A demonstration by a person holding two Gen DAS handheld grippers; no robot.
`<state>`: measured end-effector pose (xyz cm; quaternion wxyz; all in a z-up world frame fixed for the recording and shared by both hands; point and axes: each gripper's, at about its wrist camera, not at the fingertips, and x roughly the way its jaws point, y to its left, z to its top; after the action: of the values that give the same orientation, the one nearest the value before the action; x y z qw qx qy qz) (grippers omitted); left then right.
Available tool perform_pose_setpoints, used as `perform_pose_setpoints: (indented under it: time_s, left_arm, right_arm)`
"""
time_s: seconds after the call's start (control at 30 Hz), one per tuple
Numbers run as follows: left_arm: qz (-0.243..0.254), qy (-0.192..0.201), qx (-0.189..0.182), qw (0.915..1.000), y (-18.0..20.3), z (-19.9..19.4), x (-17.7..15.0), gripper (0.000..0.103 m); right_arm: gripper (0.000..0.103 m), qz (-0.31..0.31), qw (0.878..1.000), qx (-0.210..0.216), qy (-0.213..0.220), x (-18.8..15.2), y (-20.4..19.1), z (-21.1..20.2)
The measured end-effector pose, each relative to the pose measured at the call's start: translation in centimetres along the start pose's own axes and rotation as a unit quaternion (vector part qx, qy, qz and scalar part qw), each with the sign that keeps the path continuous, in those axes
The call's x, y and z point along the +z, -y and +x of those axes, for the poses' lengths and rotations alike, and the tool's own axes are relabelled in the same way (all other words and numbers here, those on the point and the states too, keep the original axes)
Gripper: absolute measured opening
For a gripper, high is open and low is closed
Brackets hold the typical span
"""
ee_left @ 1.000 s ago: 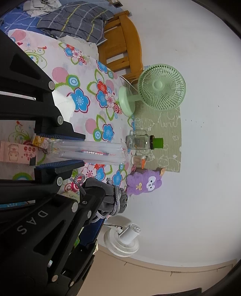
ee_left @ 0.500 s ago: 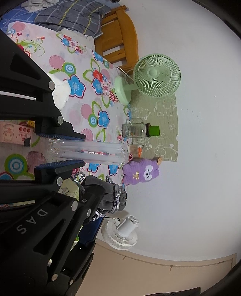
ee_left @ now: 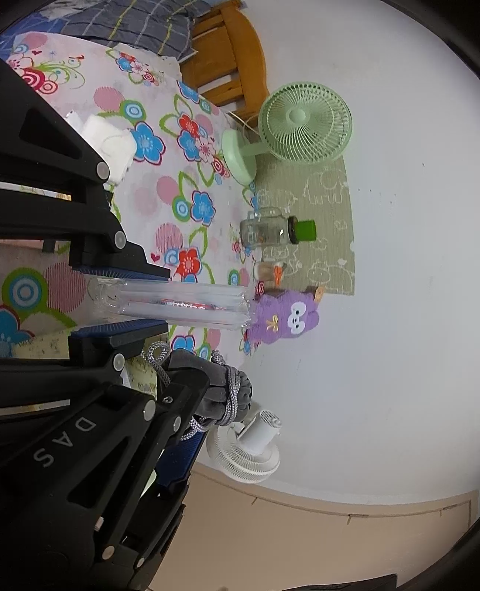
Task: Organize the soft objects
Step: 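Carry the grey pouch and clear bags in both grippers toward the paper box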
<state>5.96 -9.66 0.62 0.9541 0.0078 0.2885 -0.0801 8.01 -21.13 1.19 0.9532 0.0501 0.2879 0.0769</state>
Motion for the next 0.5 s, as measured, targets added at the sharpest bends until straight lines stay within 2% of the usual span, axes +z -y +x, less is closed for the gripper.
perform_pose_setpoints:
  time_s: [0.5]
  left_arm:
    - [0.018, -0.011, -0.031, 0.9993, 3.8, 1.3, 0.0, 0.02]
  right_arm:
    - [0.034, 0.019, 0.999, -0.031, -0.001, -0.5, 4.0, -0.4]
